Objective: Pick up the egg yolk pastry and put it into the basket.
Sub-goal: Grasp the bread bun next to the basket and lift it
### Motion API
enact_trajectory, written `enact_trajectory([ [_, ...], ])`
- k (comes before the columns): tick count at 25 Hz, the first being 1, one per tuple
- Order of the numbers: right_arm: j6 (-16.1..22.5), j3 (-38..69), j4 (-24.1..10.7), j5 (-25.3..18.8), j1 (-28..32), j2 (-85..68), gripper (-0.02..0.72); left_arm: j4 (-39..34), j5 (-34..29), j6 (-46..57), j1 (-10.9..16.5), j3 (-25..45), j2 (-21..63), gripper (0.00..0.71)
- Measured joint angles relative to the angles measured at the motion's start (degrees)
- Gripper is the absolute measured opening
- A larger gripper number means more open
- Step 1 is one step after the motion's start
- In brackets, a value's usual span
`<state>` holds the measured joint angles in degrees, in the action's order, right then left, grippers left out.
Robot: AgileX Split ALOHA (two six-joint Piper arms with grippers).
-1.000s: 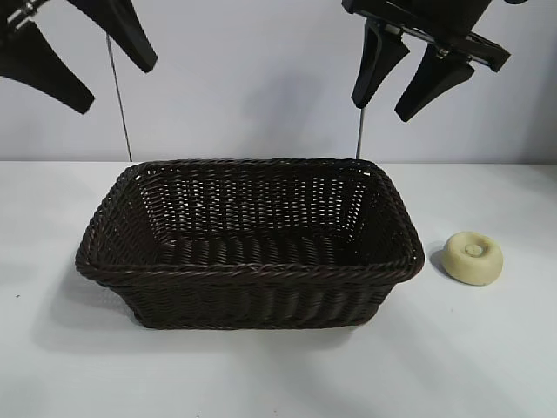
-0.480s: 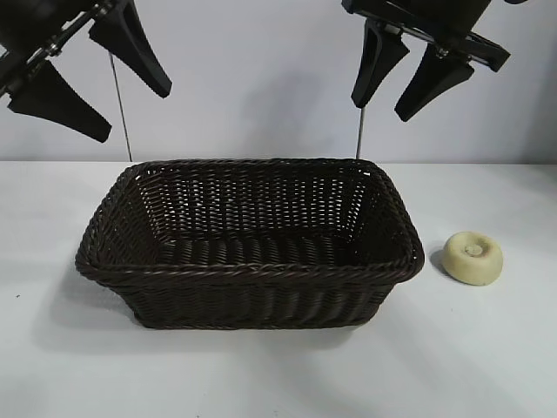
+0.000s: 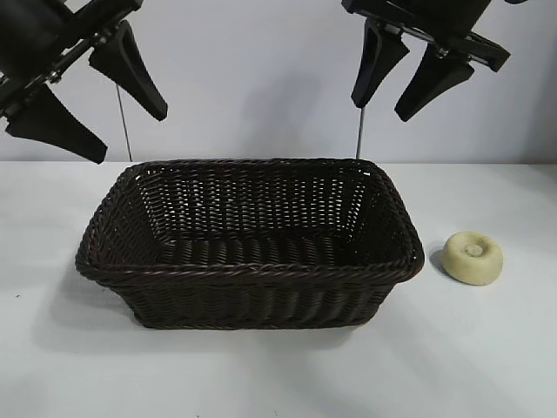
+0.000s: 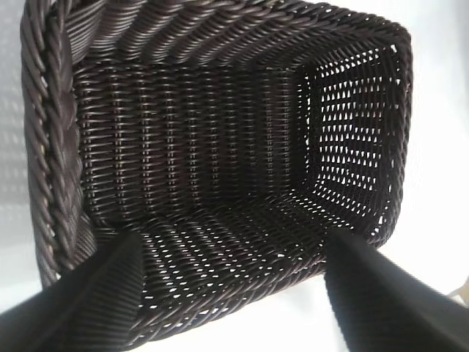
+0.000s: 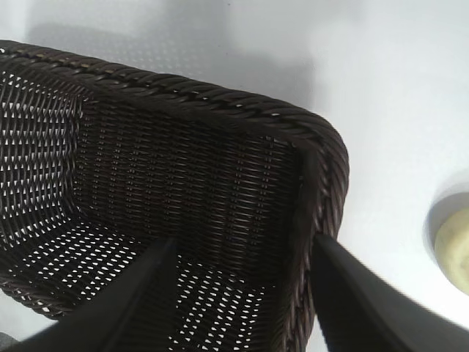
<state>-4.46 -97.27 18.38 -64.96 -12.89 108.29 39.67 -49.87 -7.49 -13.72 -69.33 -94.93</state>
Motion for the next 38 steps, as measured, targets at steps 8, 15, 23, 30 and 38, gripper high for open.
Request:
enact_trajectory([
  [8, 0.00, 0.00, -0.12, -0.05, 0.00, 0.00, 0.402, 0.07, 0.18, -0.05, 0.00, 0.00, 0.00, 0.508],
  [15, 0.13, 0.00, -2.66, -1.83, 0.72, 0.00, 0.402, 0.07, 0.02, -0.10, 0.00, 0.00, 0.00, 0.508],
  [23, 0.18, 0.00, -6.22, -4.98, 7.88, 0.00, 0.402, 0.07, -0.22, -0.15, 0.00, 0.00, 0.00, 0.508],
  [30, 0.18, 0.00, -7.92, -5.11, 11.82, 0.00, 0.402, 0.02, -0.34, -0.14, 0.00, 0.00, 0.00, 0.508],
  [38, 0.18, 9.03, -8.87, -2.29, 11.87, 0.00, 0.402, 0.02, -0.34, -0.14, 0.00, 0.00, 0.00, 0.508],
])
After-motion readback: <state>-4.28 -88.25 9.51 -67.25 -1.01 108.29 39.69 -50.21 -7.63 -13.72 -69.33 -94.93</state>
